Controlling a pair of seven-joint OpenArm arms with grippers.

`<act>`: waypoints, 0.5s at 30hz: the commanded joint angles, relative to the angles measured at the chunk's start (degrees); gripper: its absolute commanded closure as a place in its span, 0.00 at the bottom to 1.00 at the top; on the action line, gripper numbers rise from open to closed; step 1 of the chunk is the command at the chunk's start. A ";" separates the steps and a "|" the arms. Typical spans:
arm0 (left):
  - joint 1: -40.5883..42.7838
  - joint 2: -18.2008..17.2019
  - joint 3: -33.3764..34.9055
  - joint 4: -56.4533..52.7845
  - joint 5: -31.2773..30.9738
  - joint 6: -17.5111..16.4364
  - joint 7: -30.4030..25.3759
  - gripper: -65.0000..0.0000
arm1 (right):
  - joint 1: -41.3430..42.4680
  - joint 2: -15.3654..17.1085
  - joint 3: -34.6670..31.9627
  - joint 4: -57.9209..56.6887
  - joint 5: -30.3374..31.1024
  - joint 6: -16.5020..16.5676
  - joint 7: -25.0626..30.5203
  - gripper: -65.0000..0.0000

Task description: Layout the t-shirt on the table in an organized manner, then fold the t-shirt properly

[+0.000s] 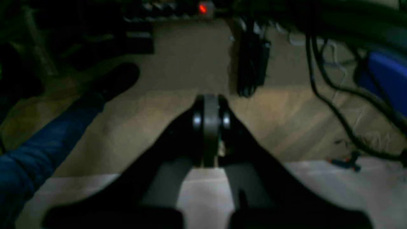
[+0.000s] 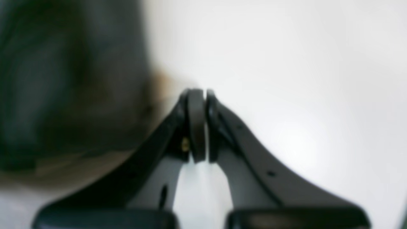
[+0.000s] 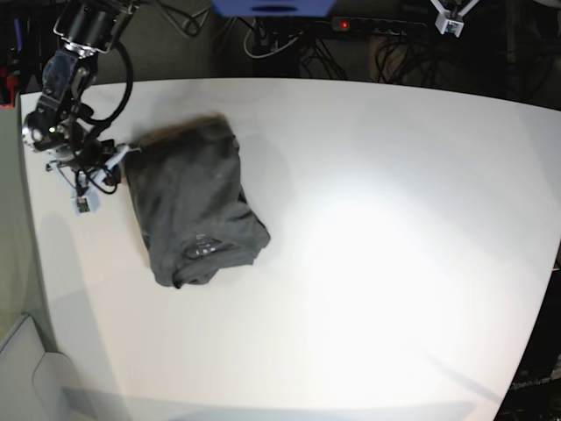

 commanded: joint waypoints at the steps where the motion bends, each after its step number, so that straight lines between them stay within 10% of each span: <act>1: 0.06 -0.67 -0.22 -0.34 -0.30 0.03 -1.19 1.00 | 0.33 0.04 -0.63 0.76 0.14 0.21 -0.25 1.00; 15: -3.63 -1.63 -0.22 -8.78 -0.30 0.03 -4.79 1.00 | -7.40 -6.55 -6.34 8.41 0.14 0.21 -0.07 1.00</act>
